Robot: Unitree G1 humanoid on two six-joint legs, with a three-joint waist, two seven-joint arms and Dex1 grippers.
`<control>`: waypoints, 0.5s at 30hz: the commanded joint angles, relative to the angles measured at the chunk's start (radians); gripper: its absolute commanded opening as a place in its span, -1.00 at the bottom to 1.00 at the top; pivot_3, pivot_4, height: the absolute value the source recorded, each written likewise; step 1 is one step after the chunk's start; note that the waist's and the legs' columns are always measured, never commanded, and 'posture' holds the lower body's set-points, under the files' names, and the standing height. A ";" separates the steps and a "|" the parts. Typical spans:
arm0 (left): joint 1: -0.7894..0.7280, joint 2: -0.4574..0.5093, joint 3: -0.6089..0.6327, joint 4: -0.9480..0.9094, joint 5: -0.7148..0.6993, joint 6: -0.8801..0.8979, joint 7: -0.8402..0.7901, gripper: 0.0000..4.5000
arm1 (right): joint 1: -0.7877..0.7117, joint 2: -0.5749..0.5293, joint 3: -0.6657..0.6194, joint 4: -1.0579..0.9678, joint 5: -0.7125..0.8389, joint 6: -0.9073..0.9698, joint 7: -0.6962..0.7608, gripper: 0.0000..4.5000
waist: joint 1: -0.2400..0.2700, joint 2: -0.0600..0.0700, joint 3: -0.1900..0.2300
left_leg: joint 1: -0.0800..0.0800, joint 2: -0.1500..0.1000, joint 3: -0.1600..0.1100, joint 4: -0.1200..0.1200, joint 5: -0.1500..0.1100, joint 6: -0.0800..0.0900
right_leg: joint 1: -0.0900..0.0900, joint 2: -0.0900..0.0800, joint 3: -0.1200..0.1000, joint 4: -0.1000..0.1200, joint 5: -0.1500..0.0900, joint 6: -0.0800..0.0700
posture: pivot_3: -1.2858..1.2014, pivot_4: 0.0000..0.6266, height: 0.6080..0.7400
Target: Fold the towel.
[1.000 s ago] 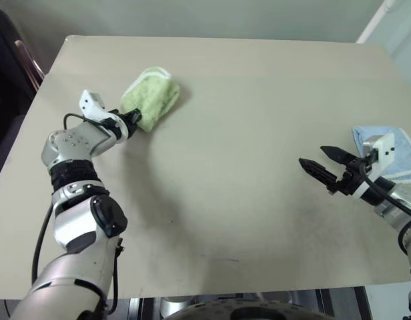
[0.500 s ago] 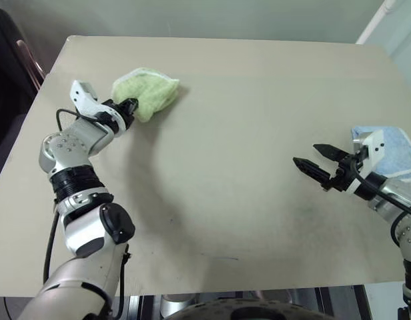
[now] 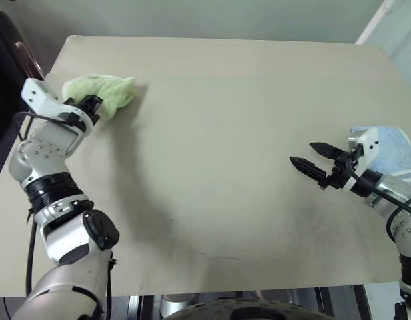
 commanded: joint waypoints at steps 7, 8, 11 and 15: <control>0.067 0.097 -0.008 -0.119 -0.018 0.072 -0.043 -0.99 | -0.053 0.009 0.030 0.028 -0.019 -0.032 0.032 1.00 | 0.001 -0.001 0.000 | 0.000 0.000 -0.002 0.000 0.001 -0.001 | 0.000 0.000 -0.001 0.001 0.001 -0.002 | 0.03 -0.52 1.00; 0.075 0.102 -0.001 -0.124 -0.020 0.076 -0.039 -0.99 | -0.056 0.010 0.032 0.031 -0.021 -0.033 0.034 1.00 | 0.001 -0.001 0.000 | 0.000 0.000 -0.002 0.000 0.001 -0.001 | 0.000 0.000 -0.001 0.001 0.001 -0.002 | 0.03 -0.52 1.00; 0.104 0.117 0.011 -0.136 -0.016 0.086 -0.023 -0.99 | -0.061 0.011 0.034 0.040 -0.027 -0.037 0.041 1.00 | 0.000 -0.001 0.000 | 0.000 0.000 -0.002 0.000 0.001 -0.001 | 0.000 0.000 -0.001 0.001 0.001 -0.002 | 0.03 -0.52 1.00; 0.133 0.132 -0.007 -0.164 -0.010 0.090 -0.038 -0.99 | -0.065 0.016 0.038 0.048 -0.034 -0.041 0.047 1.00 | 0.001 -0.001 0.000 | 0.000 0.000 -0.002 0.000 0.001 -0.002 | 0.000 0.000 -0.002 0.001 0.001 -0.003 | 0.03 -0.52 1.00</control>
